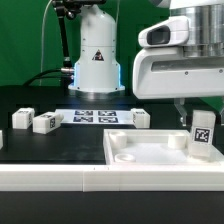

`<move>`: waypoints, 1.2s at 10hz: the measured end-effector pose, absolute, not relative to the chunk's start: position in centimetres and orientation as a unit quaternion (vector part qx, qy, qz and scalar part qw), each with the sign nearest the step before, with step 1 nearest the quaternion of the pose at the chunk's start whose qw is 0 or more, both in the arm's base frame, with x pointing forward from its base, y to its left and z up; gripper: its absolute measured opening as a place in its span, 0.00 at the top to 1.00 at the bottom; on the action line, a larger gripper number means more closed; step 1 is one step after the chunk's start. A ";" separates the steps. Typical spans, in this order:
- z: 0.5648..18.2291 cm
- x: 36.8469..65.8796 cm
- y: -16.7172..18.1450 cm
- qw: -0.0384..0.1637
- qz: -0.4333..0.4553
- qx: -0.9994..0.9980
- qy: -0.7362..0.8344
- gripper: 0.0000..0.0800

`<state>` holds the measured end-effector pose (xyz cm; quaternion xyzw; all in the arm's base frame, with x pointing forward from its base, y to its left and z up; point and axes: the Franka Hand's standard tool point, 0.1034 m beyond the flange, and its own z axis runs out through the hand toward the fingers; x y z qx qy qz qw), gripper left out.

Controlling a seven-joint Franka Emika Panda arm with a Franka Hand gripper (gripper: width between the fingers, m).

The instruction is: Assemble one leg

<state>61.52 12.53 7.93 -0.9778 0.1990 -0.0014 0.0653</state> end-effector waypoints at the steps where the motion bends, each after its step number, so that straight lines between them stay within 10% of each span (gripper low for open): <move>1: 7.9 61.3 12.8 0.067 -0.001 -0.966 0.250 0.61; 7: 7.7 61.3 13.4 0.074 0.009 -0.917 0.391 0.61; 9: 7.8 61.4 13.0 0.071 0.012 -0.941 0.329 0.25; 12: 7.8 61.2 13.1 0.057 0.010 -0.986 0.159 0.19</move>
Offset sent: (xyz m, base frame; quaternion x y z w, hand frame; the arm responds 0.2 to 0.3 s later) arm 0.0012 0.0027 -0.0093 -0.0240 -0.0041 0.2469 0.9687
